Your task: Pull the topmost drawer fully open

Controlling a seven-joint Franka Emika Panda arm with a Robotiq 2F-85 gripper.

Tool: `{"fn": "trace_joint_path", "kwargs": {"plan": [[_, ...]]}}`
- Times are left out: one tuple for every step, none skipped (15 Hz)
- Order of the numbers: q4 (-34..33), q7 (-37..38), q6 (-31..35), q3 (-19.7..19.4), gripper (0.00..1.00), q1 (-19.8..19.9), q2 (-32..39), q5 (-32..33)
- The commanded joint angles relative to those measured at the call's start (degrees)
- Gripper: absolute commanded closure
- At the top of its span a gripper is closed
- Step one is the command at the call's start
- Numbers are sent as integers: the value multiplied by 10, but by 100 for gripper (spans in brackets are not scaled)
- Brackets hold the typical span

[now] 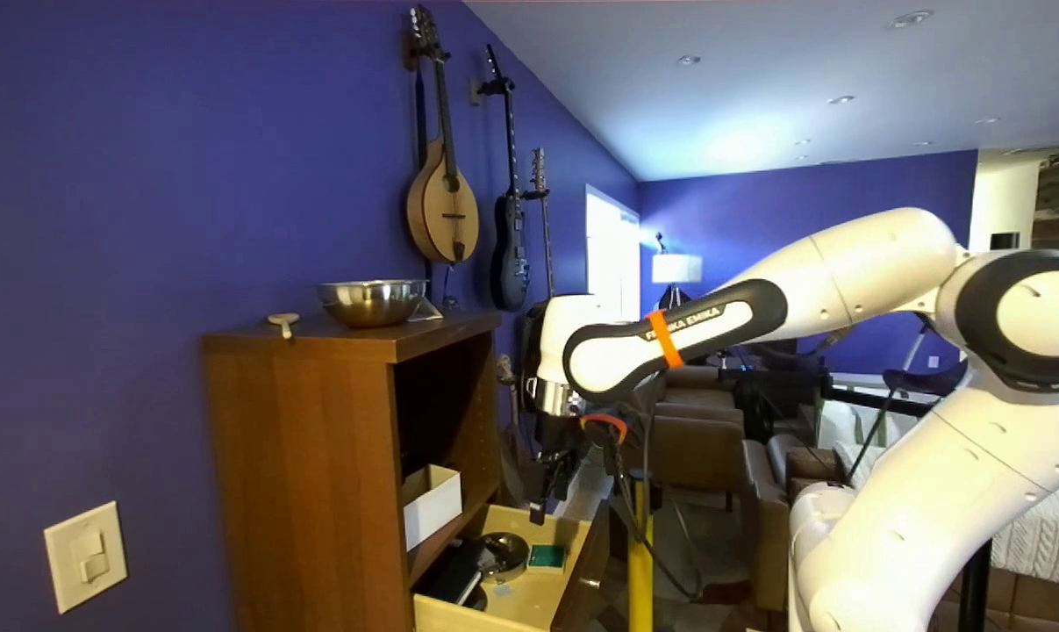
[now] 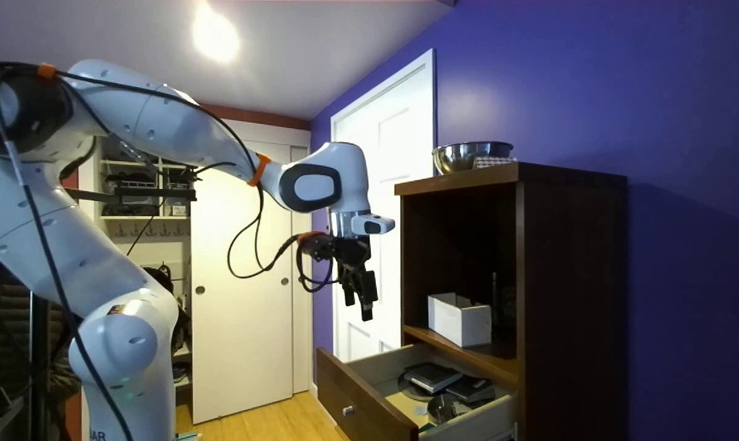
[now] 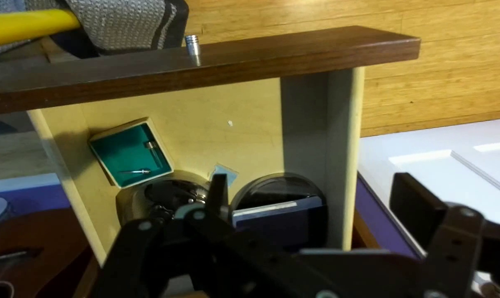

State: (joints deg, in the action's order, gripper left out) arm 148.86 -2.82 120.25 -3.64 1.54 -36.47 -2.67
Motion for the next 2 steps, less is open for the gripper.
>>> {"fn": "trace_joint_path", "kwargs": {"plan": [[7, 0, -3, 1, 0, -1, -20, 0], [9, 0, -3, 1, 0, -1, -26, 0]]}}
